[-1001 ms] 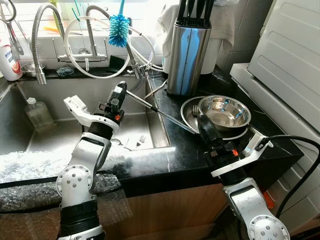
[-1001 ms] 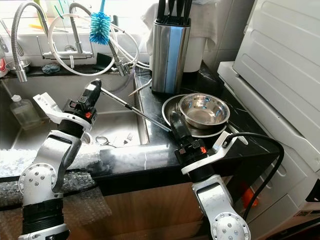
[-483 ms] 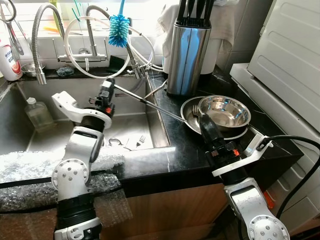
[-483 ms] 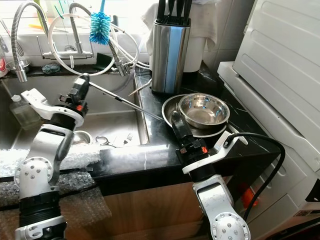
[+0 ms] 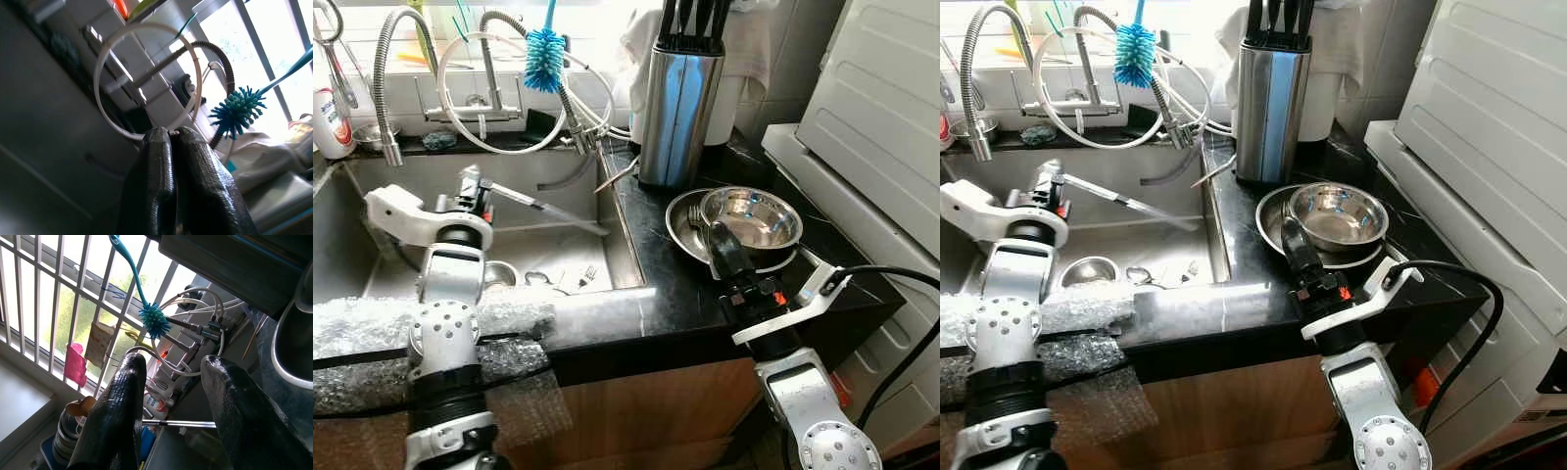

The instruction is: Kitchen organization

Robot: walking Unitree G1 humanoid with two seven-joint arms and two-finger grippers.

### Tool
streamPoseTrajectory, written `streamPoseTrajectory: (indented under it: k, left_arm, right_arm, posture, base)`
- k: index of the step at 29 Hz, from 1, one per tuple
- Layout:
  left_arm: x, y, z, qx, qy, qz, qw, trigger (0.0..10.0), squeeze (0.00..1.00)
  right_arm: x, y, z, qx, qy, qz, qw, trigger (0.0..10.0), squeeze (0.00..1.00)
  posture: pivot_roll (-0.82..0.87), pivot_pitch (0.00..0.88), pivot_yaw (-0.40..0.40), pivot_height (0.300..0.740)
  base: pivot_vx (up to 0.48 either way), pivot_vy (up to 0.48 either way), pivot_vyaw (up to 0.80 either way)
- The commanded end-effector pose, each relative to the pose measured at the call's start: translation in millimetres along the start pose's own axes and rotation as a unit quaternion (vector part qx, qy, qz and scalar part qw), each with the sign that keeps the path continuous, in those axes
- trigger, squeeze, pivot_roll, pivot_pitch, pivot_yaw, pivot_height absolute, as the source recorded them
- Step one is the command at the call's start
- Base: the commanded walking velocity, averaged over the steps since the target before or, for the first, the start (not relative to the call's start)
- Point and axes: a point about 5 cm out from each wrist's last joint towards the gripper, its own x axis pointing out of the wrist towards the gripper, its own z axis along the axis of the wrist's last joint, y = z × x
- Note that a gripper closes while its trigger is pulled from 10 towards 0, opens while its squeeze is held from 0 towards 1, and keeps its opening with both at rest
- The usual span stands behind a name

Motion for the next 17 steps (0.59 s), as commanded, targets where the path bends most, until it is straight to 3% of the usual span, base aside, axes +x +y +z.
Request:
streamPoseTrajectory:
  k: [1, 3, 5, 7, 8, 9, 12, 15, 17]
  left_arm:
    - [1.6, -10.9, -2.1, 0.037, -0.006, -0.018, 0.999, 10.0, 0.00]
    - [1.7, -12.0, -2.5, 0.045, -0.009, -0.020, 0.999, 10.0, 0.00]
    - [0.2, -15.7, -6.3, 0.093, -0.010, -0.035, 0.995, 10.0, 0.00]
    - [-0.7, -16.9, -8.6, 0.109, -0.007, -0.040, 0.993, 10.0, 0.00]
    - [-1.9, -20.7, -11.7, 0.156, -0.011, -0.056, 0.986, 10.0, 0.00]
    - [-1.9, -20.7, -11.7, 0.156, -0.011, -0.056, 0.986, 10.0, 0.00]
    - [-2.9, -25.6, -15.2, 0.225, -0.012, -0.086, 0.970, 10.0, 0.00]
    - [-5.8, -20.9, -28.0, 0.307, 0.010, -0.108, 0.946, 10.0, 0.00]
    - [-6.9, -15.4, -31.4, 0.312, 0.016, -0.098, 0.945, 10.0, 0.00]
  right_arm:
    - [0.9, 2.0, -1.6, -0.004, 0.005, 0.003, 1.000, 10.0, 0.00]
    - [0.9, 2.0, -1.7, -0.004, 0.005, 0.004, 1.000, 10.0, 0.00]
    - [0.7, 1.7, -2.1, -0.006, 0.008, 0.002, 1.000, 10.0, 0.00]
    - [0.6, 1.8, -2.4, -0.006, 0.009, 0.003, 1.000, 10.0, 0.00]
    - [0.3, 2.1, -3.8, -0.006, 0.013, 0.005, 1.000, 10.0, 0.00]
    - [0.3, 2.1, -3.8, -0.006, 0.013, 0.005, 1.000, 10.0, 0.00]
    - [0.1, 2.0, -5.2, -0.006, 0.015, 0.006, 1.000, 10.0, 0.00]
    - [0.2, 1.9, -7.5, -0.007, 0.020, 0.007, 1.000, 10.0, 0.00]
    - [0.0, 2.0, -8.3, -0.008, 0.022, 0.007, 1.000, 10.0, 0.00]
  posture:
    - [-0.15, 0.000, -0.051, 0.740]
    - [-0.15, 0.000, -0.051, 0.740]
    - [-0.15, 0.000, -0.049, 0.740]
    - [-0.15, 0.000, -0.049, 0.740]
    - [-0.15, 0.000, -0.049, 0.740]
    - [-0.15, 0.000, -0.049, 0.740]
    - [-0.15, 0.000, -0.046, 0.740]
    - [-0.15, 0.000, -0.041, 0.740]
    - [-0.15, 0.000, -0.039, 0.740]
  base:
    - [0.000, 0.000, 0.00]
    - [0.000, 0.000, 0.00]
    - [0.000, 0.000, 0.00]
    - [0.000, 0.000, 0.00]
    - [0.000, 0.000, 0.00]
    - [0.000, 0.000, 0.00]
    - [0.000, 0.000, 0.00]
    - [0.000, 0.000, 0.00]
    - [0.000, 0.000, 0.00]
